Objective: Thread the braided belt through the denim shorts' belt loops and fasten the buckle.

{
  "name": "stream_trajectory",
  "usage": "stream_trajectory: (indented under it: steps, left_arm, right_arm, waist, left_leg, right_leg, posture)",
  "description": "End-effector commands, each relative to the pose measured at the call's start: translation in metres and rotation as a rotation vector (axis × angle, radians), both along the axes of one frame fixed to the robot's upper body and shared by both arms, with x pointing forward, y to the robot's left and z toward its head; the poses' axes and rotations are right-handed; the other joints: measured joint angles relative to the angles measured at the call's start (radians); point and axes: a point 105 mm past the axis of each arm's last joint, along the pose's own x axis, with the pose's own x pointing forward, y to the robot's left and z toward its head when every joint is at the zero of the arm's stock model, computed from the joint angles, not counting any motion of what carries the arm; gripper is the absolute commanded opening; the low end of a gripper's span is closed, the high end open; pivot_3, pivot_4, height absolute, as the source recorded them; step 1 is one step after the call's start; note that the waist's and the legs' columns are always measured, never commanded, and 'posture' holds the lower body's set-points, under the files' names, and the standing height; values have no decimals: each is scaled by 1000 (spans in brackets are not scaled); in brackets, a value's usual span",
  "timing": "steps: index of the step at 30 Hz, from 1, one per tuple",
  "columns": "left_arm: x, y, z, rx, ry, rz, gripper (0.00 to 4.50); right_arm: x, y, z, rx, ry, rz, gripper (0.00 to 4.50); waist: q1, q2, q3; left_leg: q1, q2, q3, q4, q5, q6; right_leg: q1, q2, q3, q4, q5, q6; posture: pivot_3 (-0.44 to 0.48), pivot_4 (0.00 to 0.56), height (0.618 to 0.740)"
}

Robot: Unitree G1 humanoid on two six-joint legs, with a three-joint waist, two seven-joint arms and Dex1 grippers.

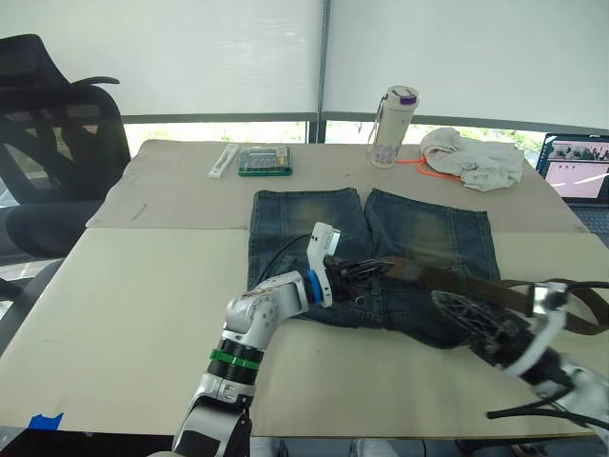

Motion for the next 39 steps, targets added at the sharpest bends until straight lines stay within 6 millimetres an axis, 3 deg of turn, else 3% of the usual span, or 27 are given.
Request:
stream_trajectory:
  steps: [1,8,15,18,26,30,34,39]
  left_arm:
    - [-7,3,19,-61,-37,-25,0]
    - [-11,11,26,-116,0,-24,0]
    - [-10,12,21,-100,11,-9,0]
    - [-9,12,20,-97,13,-6,0]
    - [-8,12,17,-86,12,-1,0]
    - [-9,11,16,-80,4,-7,0]
    - [-7,14,18,-51,-75,16,1362]
    - [-2,26,9,141,-327,82,3029]
  right_arm:
    - [5,17,4,6,-54,-15,3631]
    - [19,24,12,122,-105,-118,3631]
    - [24,13,35,272,-177,-179,3631]
    - [25,10,36,281,-178,-193,2858]
    - [24,5,37,304,-182,-214,162]
    - [24,4,38,303,-184,-219,76]
    - [24,2,34,273,-170,-236,0]
    - [26,-10,20,193,-120,-297,0]
  waist:
    - [5,0,0]
    - [1,0,0]
    - [-1,0,0]
    - [-3,0,0]
    - [-3,0,0]
    - [-4,0,0]
    - [-3,0,0]
    - [-4,1,0]
  left_leg:
    - [0,0,0,0,0,0]
    - [0,-1,0,1,0,-1]
    - [0,-1,0,1,1,-1]
    - [0,-1,0,1,1,-1]
    - [0,-1,0,1,1,-1]
    - [0,-1,0,1,1,-1]
    - [0,-1,0,1,1,-1]
    - [1,-1,0,0,1,-1]
  right_leg:
    - [0,0,0,0,0,0]
    - [0,1,0,0,0,0]
    - [0,1,0,0,0,0]
    - [0,1,0,0,0,0]
    - [0,1,0,0,0,0]
    - [0,1,0,0,0,0]
    - [0,1,0,0,0,0]
    - [0,2,0,0,0,0]
  posture:
    - [0,150,737]
    - [0,150,737]
    - [0,150,737]
    - [0,150,737]
    - [0,150,737]
    - [0,150,737]
    - [0,150,737]
    - [0,150,737]
